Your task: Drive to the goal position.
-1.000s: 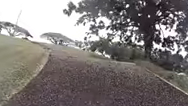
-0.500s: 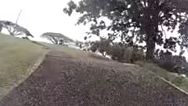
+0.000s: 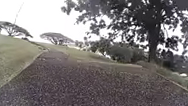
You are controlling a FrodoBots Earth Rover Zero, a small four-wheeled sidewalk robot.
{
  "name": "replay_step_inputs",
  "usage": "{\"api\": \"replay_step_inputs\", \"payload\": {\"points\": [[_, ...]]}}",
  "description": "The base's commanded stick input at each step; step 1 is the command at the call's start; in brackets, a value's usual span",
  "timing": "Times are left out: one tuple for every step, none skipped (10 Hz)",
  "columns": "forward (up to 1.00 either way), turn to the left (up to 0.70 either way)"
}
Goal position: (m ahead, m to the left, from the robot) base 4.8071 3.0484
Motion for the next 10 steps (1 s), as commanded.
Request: {"api": "replay_step_inputs", "payload": {"points": [[0.0,0.0],[0.0,0.0],[0.0,0.0],[0.0,0.0],[0.16,0.0],[0.48,0.0],[0.79,0.0],[1.0,0.0],[1.0,0.0],[1.0,0.0]]}}
